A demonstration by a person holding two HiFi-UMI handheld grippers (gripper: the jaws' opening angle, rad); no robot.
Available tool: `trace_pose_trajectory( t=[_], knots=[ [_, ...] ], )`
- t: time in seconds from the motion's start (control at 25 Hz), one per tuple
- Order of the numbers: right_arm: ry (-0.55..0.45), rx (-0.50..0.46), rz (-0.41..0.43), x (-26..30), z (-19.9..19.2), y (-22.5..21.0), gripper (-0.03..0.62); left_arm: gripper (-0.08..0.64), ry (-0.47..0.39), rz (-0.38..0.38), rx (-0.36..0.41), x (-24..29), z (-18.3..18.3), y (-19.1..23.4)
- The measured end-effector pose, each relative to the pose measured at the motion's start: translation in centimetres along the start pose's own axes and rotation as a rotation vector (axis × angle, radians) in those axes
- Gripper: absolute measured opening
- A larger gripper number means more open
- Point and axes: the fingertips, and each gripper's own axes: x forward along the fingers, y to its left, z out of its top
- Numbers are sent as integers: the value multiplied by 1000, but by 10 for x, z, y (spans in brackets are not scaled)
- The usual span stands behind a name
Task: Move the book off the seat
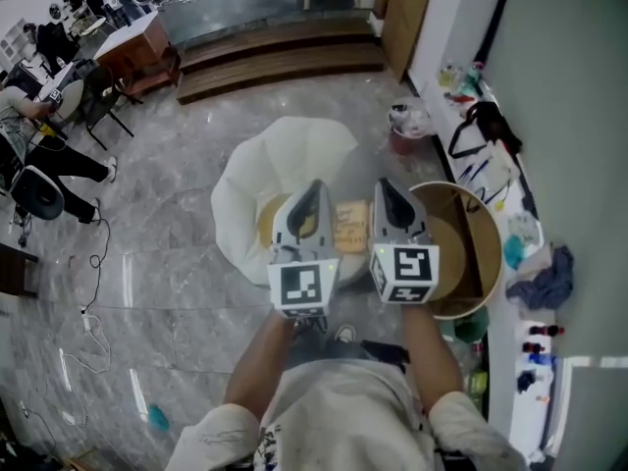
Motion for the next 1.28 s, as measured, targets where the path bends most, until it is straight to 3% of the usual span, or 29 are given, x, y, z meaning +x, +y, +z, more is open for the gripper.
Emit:
trace_pose_trajectory(
  t=[0.48, 0.8, 1.28],
  knots=[
    [105, 16, -96, 74, -36, 20, 3, 2, 46, -108, -5, 53, -43, 62],
    [222, 44, -183, 121, -95, 31, 3, 2, 83, -177, -31, 91, -96, 111],
    [373, 62, -233, 147, -197, 35, 3, 2, 151, -260, -24, 121, -193, 110]
  ],
)
